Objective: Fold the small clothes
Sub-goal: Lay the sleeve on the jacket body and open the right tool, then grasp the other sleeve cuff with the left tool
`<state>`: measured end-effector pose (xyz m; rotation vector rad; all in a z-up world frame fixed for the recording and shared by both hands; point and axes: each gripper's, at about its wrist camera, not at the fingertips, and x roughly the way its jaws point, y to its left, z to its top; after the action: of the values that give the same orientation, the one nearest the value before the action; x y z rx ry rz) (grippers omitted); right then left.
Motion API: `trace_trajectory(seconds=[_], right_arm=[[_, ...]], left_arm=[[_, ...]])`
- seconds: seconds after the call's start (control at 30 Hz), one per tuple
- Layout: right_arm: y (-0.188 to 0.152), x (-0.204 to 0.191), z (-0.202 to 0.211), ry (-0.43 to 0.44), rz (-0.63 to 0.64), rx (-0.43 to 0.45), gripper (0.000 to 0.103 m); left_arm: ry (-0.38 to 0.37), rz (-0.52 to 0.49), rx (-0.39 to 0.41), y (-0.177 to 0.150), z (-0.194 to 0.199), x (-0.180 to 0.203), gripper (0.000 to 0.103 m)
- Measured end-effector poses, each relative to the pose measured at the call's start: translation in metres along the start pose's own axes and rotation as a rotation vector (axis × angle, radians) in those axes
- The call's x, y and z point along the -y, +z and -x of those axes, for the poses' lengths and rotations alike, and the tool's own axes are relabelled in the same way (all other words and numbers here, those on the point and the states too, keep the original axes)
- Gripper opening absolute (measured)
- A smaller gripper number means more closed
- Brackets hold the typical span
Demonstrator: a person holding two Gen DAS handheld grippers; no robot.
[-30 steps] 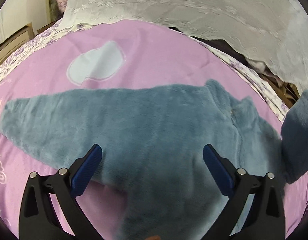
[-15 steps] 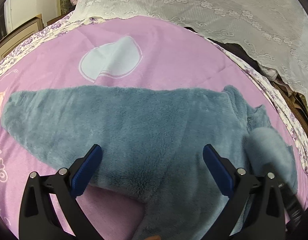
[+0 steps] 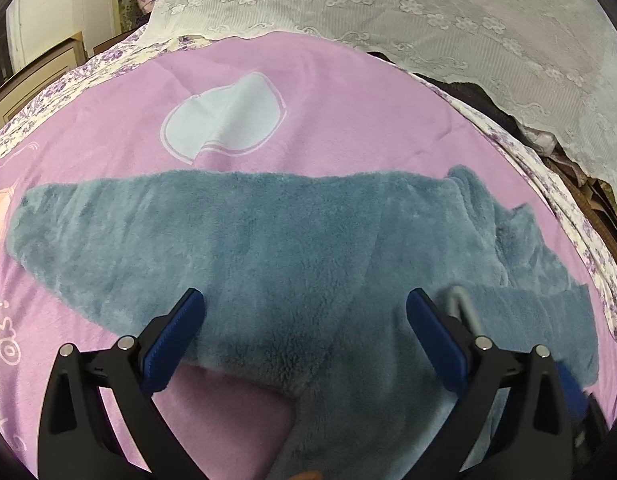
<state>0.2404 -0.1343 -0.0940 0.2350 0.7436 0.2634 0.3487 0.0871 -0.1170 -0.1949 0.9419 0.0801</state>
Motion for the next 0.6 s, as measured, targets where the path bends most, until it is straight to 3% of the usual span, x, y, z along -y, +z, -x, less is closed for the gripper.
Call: trace_trajectory(seconds=[0.1, 0.3, 0.47, 0.6], right_arm=[[0.006, 0.036, 0.015, -0.070, -0.041, 0.028, 0.046], [0.007, 0.125, 0.037, -0.133, -0.235, 0.074, 0.046], [-0.008, 0.177, 0.040, -0.067, -0.412, 0.092, 0.045], [-0.007, 0.179, 0.034, -0.060, -0.408, 0.106, 0.045]], left_arm=[[-0.043, -0.019, -0.004, -0.003, 0.008, 0.005, 0.099], [-0.271, -0.031, -0.112, -0.011, 0.006, 0.020, 0.099], [-0.332, -0.042, -0.147, -0.017, -0.003, 0.032, 0.098], [-0.420, 0.007, -0.136, -0.017, 0.003, 0.033, 0.095]])
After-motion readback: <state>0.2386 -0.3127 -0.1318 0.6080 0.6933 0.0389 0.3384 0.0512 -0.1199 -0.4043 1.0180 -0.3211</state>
